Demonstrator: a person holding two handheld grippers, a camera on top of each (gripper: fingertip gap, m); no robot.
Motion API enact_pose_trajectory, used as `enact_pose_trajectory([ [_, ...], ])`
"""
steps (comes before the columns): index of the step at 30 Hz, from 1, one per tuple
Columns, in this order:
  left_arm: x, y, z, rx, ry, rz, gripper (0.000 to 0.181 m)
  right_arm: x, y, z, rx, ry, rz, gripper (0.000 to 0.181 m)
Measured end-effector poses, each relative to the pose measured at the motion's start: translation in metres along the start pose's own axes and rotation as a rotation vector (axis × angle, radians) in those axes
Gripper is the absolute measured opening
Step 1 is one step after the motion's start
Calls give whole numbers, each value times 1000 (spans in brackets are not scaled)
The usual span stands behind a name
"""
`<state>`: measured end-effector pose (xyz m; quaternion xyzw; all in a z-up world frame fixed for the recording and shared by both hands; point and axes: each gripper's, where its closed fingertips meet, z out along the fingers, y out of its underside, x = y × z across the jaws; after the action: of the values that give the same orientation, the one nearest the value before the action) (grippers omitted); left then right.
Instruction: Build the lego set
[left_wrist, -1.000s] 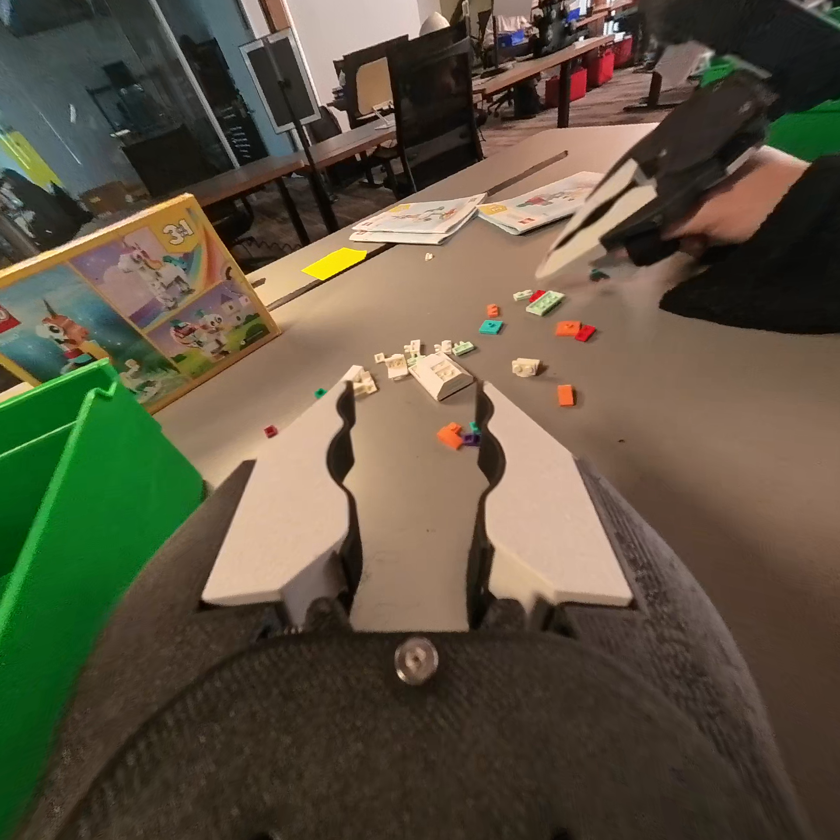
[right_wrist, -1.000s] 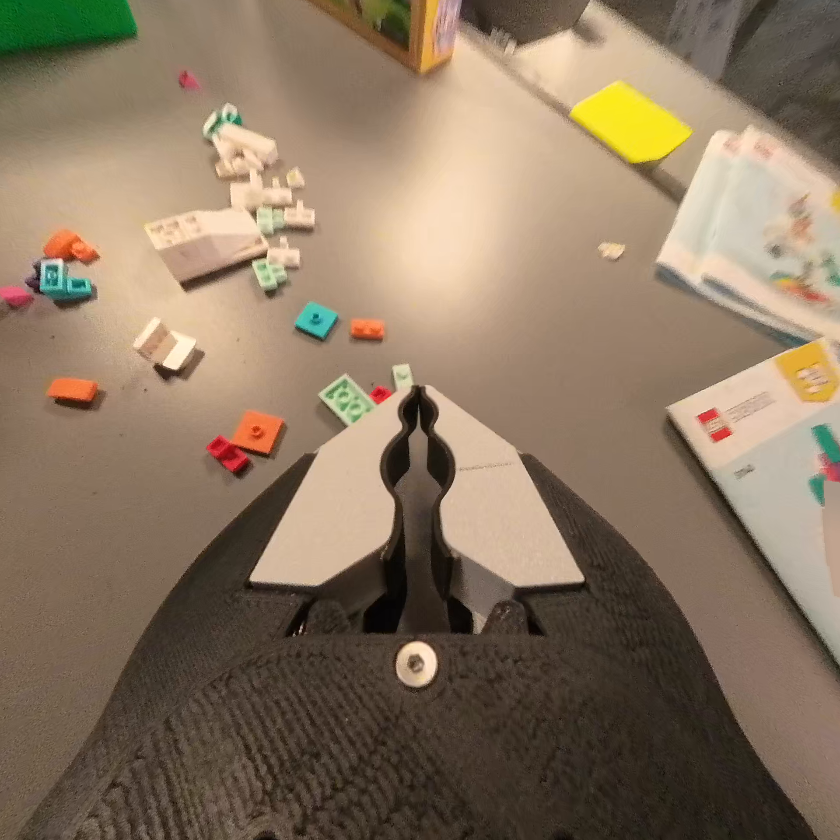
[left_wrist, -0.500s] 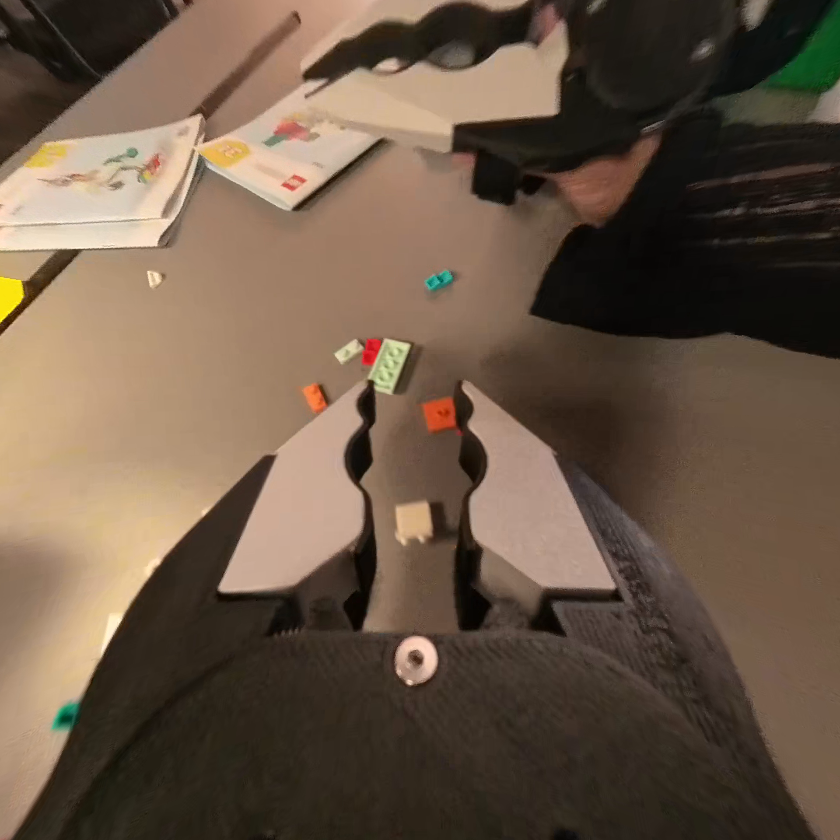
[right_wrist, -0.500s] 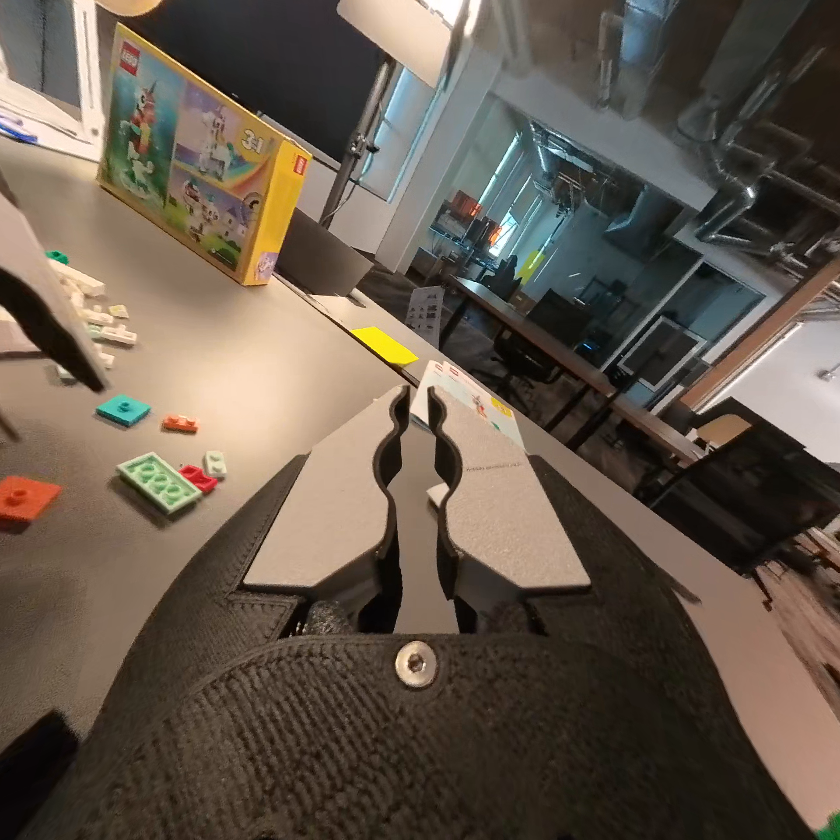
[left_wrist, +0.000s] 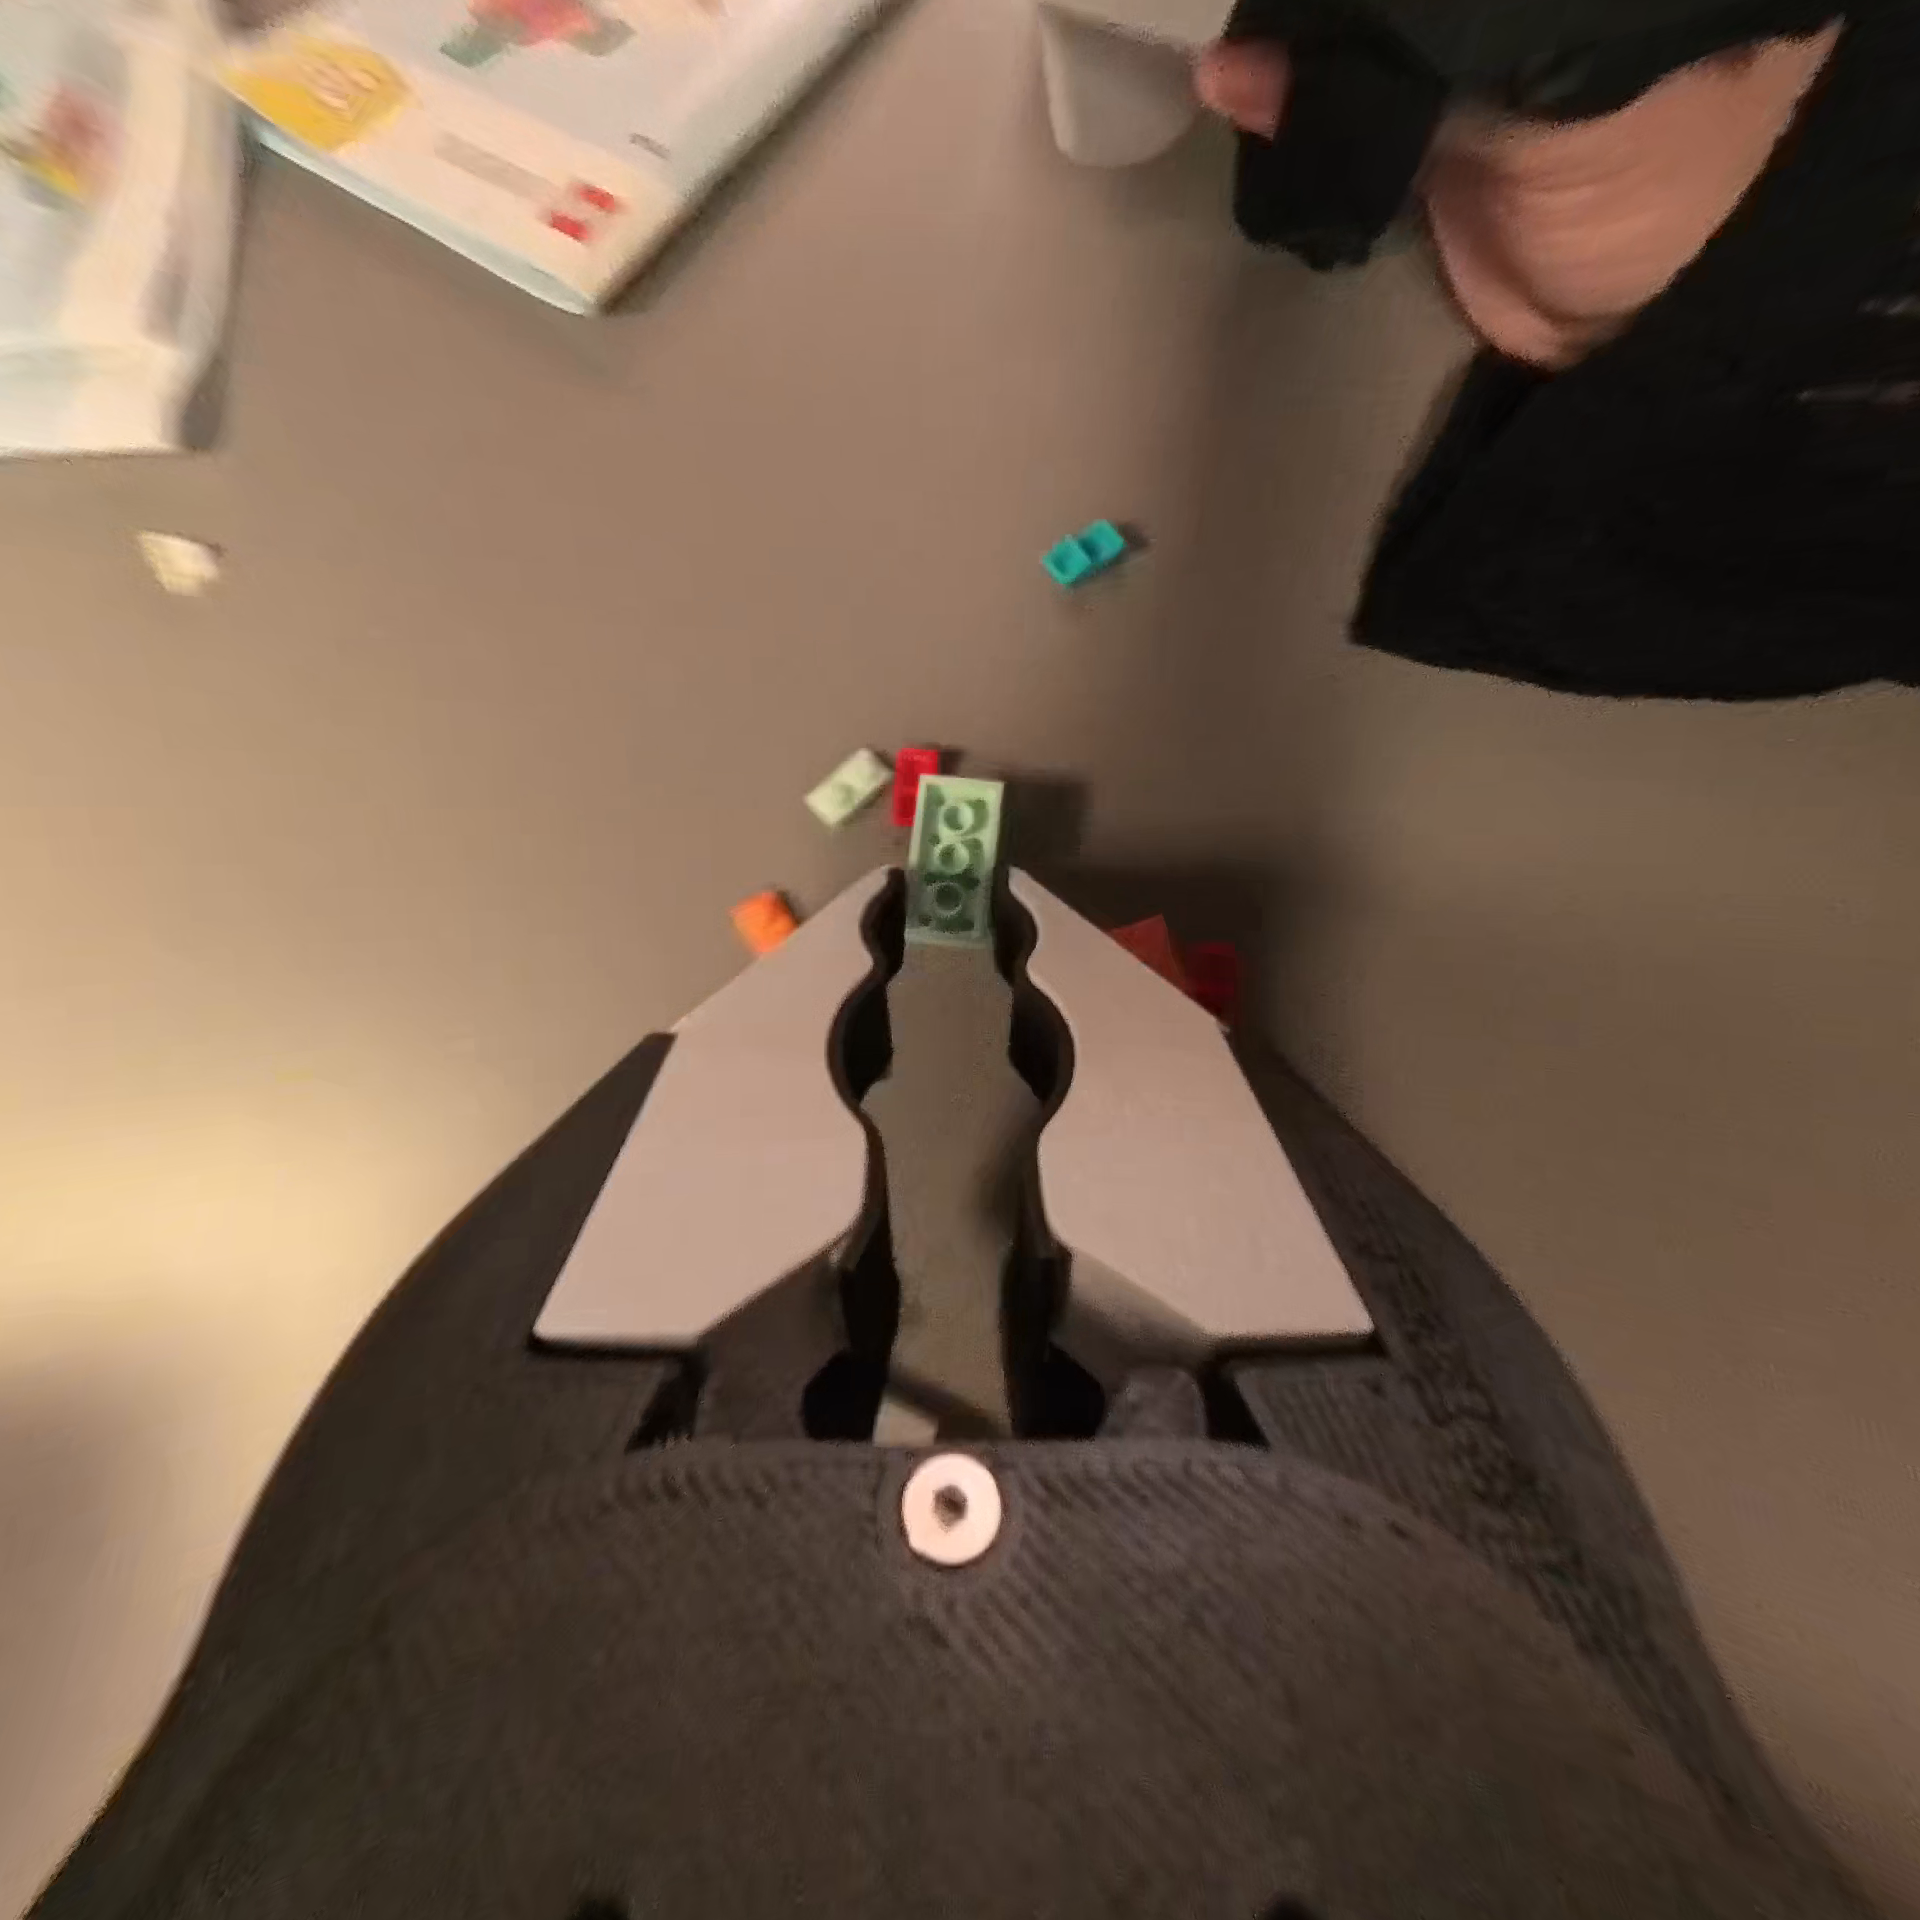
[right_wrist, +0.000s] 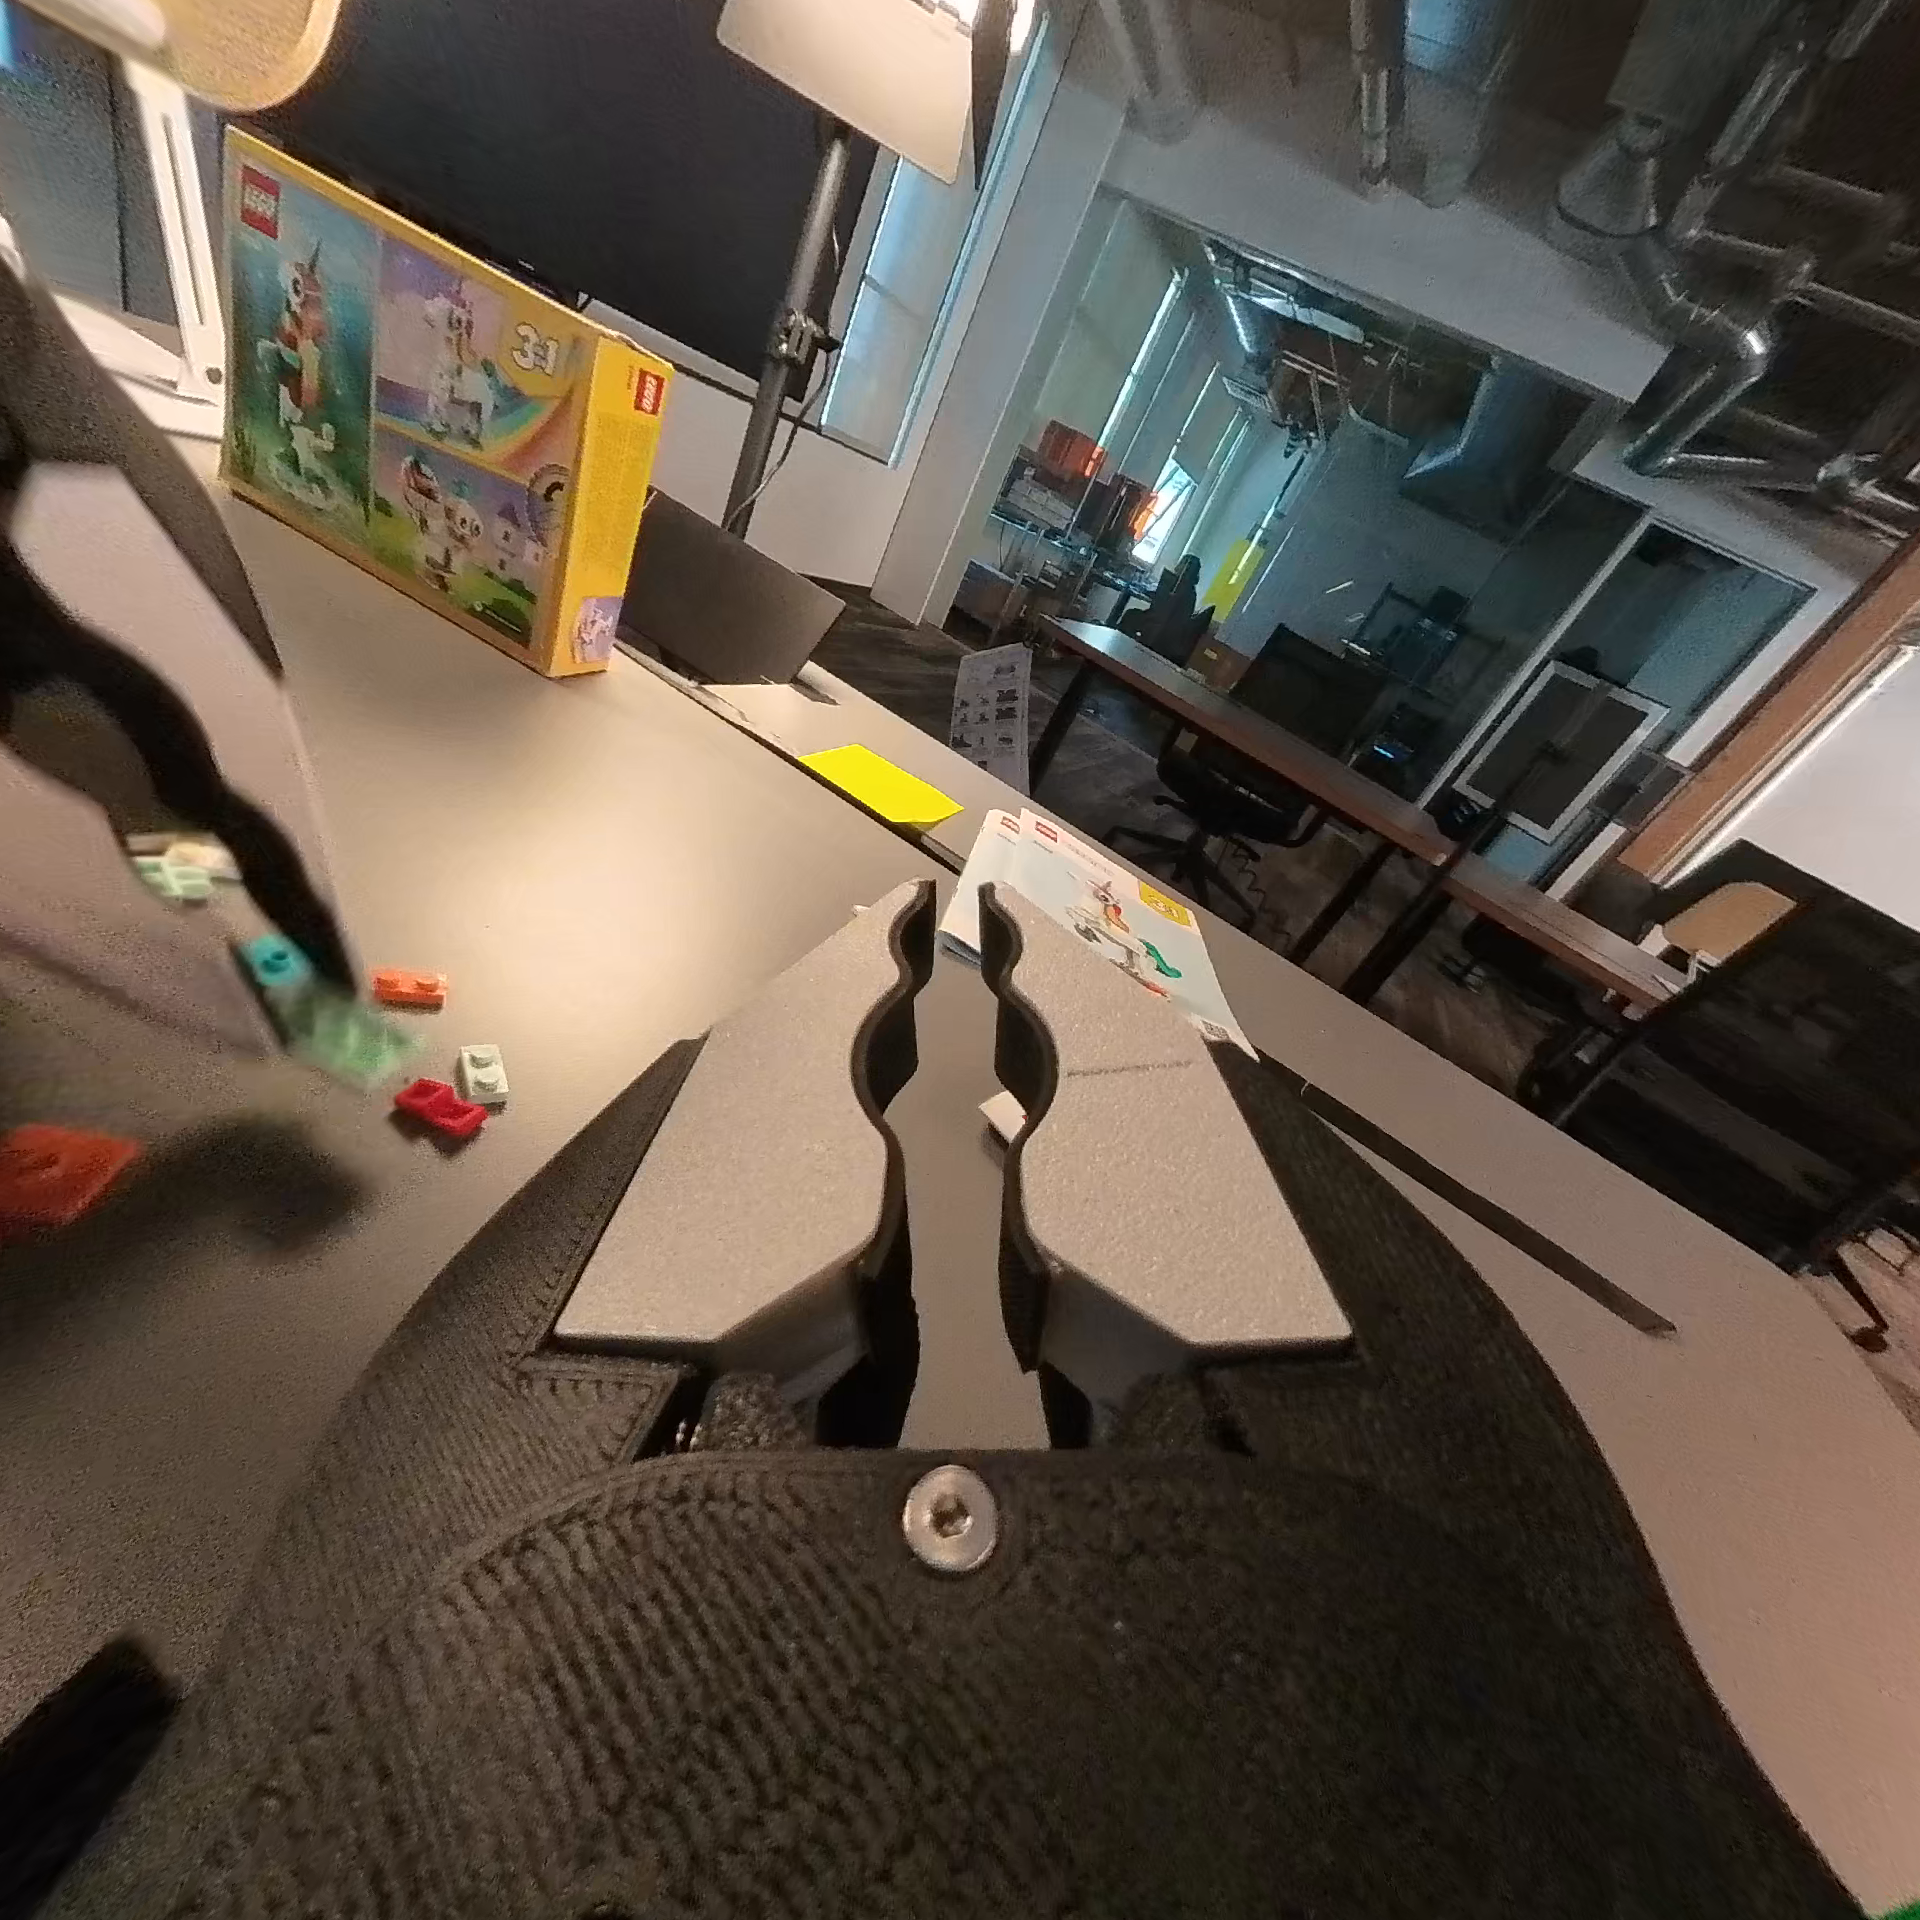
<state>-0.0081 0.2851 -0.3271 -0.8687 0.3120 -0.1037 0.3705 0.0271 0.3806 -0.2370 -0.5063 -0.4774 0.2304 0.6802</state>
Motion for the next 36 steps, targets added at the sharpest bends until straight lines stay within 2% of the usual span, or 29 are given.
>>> enact_pose_trajectory([
  [1,-8,-7,-13,29,-66,15,15,0,0,0,1,-1,0,6],
  [3,-29,-30,-58,101,-235,31,15,-1,0,0,0,-3,-1,6],
  [5,-54,-50,-123,145,-443,16,15,-1,0,0,-3,-5,-3,6],
  [7,-71,-50,-195,121,-660,-23,15,-1,0,-1,-2,-4,-3,6],
  [8,-76,-37,-229,63,-766,-70,15,-1,-1,-1,0,-3,-2,6],
  [10,-80,6,-283,-83,-919,-218,16,-1,-1,-1,0,-2,-2,6],
  [12,-82,49,-322,-192,-1010,-370,16,-2,-1,-1,-2,-3,-8,6],
  [14,-83,90,-346,-273,-1052,-519,16,-3,-1,-1,-7,-6,-17,6],
  [16,-82,128,-351,-344,-1005,-673,16,-4,-1,-2,-6,-7,-23,6],
  [20,-56,196,-323,-568,-717,-902,24,-4,-1,-3,-8,-9,-21,6],
  [21,-57,205,-320,-594,-693,-940,26,-4,0,-3,-9,-8,-16,6],
  [23,-62,208,-313,-554,-662,-1012,31,-3,0,-2,-11,-9,-5,6],
  [26,-66,205,-313,-524,-674,-1054,58,-2,0,-3,-8,-6,5,7],
  [27,-66,203,-313,-531,-681,-1048,65,-1,0,-3,-8,-5,6,7],
  [29,-65,186,-306,-489,-653,-996,65,-1,0,-2,-9,-4,5,7],
  [33,-49,90,-251,-236,-392,-711,65,-3,1,-2,-12,-9,-2,7],
  [36,-31,62,-206,-285,-288,-557,63,-3,1,-2,-10,-13,0,7],
])
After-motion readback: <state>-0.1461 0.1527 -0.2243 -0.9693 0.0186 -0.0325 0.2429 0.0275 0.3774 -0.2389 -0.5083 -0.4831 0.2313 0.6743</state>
